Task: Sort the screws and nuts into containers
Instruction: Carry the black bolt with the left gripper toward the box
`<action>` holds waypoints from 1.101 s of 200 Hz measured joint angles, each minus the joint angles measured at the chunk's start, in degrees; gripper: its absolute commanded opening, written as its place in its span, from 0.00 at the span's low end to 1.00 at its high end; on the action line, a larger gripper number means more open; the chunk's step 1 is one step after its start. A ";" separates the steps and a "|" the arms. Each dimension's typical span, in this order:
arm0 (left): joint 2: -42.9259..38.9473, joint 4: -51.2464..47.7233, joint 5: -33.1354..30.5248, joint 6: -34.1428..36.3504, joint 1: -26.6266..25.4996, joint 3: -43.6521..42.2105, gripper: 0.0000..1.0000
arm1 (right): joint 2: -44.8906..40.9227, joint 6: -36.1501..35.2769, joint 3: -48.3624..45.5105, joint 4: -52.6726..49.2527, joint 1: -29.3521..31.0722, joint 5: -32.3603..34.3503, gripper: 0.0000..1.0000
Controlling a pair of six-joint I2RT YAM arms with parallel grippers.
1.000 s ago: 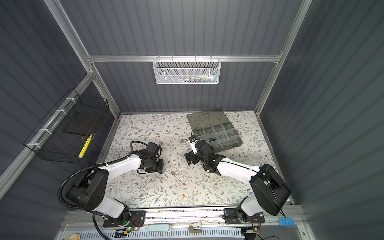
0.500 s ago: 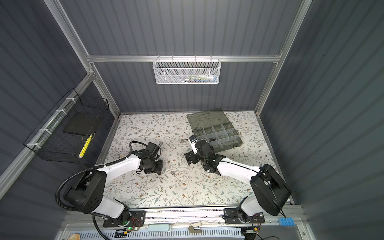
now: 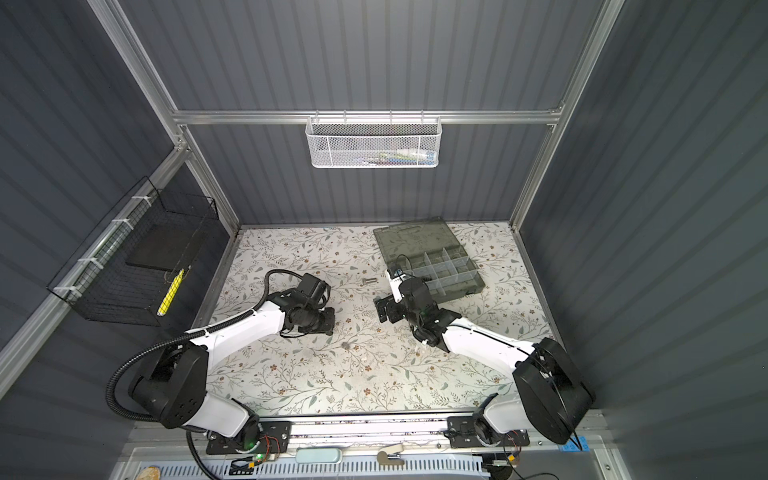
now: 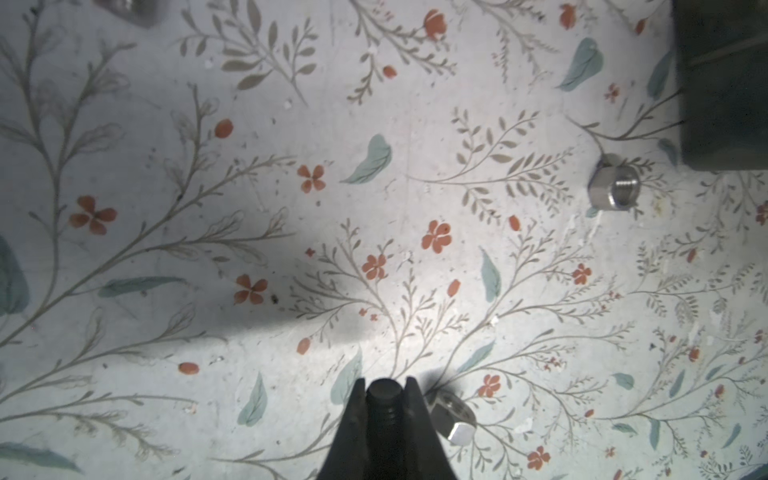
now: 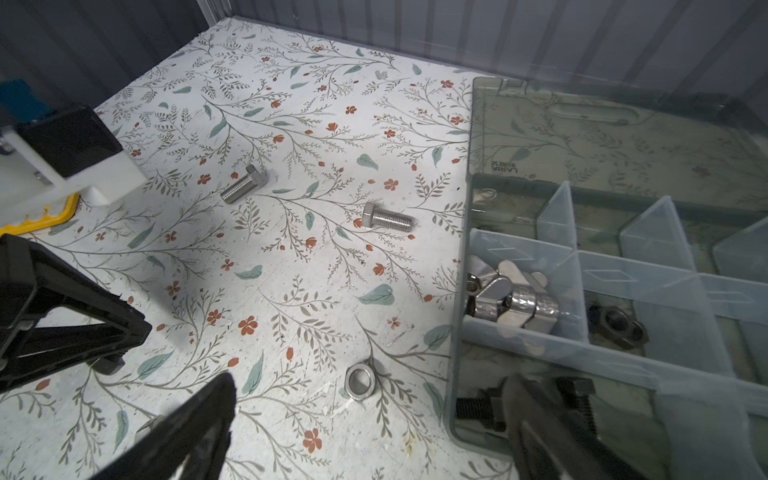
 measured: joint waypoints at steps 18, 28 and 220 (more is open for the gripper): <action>1.84 -0.13 -0.39 0.00 -1.51 2.62 0.01 | -1.64 0.81 -1.27 0.87 -0.90 0.09 0.99; 3.08 -0.33 -0.55 0.02 -2.40 4.31 0.01 | -2.54 1.09 -1.97 1.27 -1.27 0.13 0.99; 24.63 2.12 3.56 0.33 -10.16 37.00 0.01 | -21.20 4.68 -14.80 10.36 -5.46 11.26 0.99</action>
